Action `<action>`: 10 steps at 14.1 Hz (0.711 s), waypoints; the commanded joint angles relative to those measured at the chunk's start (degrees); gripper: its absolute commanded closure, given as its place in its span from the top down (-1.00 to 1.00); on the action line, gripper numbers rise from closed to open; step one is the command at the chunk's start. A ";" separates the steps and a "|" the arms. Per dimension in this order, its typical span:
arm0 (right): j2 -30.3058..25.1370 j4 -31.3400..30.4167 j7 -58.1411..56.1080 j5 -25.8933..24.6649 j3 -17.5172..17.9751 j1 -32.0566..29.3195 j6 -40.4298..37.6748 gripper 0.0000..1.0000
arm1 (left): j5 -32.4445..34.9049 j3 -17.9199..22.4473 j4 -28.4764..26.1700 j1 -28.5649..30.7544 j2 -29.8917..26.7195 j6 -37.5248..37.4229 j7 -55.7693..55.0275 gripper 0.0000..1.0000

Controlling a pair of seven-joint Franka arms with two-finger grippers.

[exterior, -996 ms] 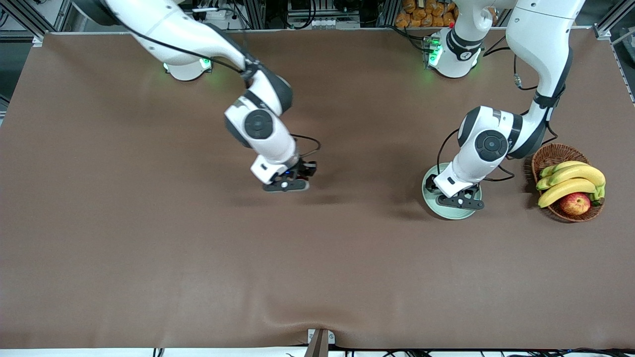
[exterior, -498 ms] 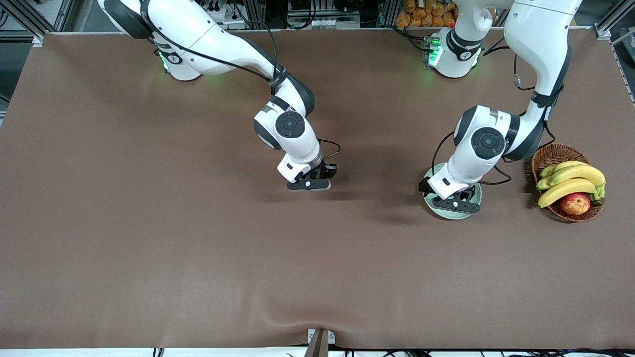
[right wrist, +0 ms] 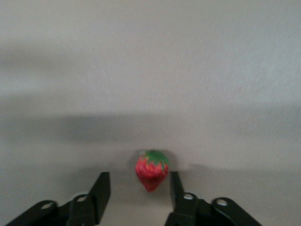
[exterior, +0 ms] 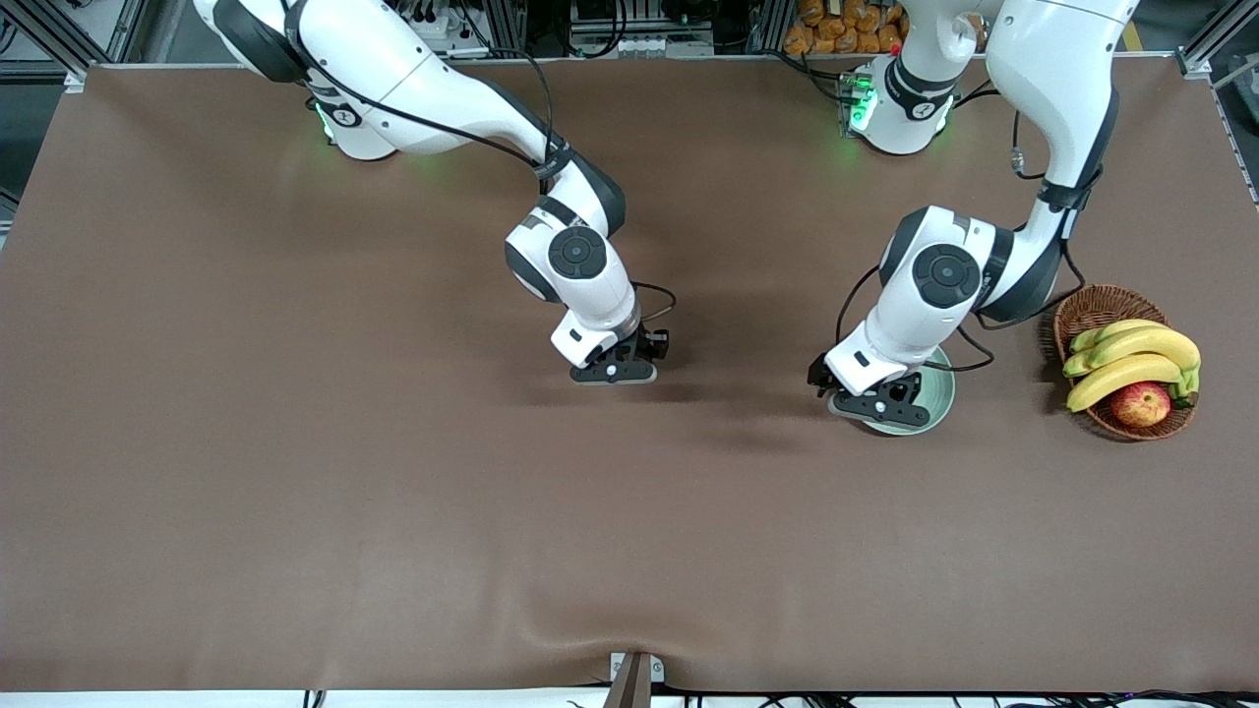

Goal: Collect all strawberries into plate
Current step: 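Set the third strawberry on the table with the right gripper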

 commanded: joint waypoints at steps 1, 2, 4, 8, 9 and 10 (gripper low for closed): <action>-5.13 -0.34 0.44 -1.44 0.17 -2.82 -5.56 1.00 | 0.54 -0.06 4.20 -2.11 2.68 -0.32 -2.02 1.00; -7.06 -0.42 -1.04 -1.44 0.17 -3.70 -8.64 1.00 | 0.54 -0.06 4.99 -3.51 3.47 -0.32 -4.12 1.00; -10.76 -0.60 -7.18 -0.66 0.60 -7.55 -14.00 1.00 | 0.80 0.12 6.57 -7.98 4.88 -0.32 -11.05 1.00; -18.31 -2.79 -16.76 -0.65 1.40 -15.90 -23.51 1.00 | 1.16 0.29 12.01 -15.02 9.36 -0.41 -19.77 1.00; -19.90 -3.49 -19.40 -0.56 1.40 -17.75 -23.69 1.00 | 1.16 0.29 13.94 -16.08 11.11 -0.41 -20.65 1.00; -20.96 -4.02 -22.12 -0.56 1.40 -19.60 -23.78 1.00 | 1.24 0.21 15.96 -16.96 12.87 -0.41 -20.92 1.00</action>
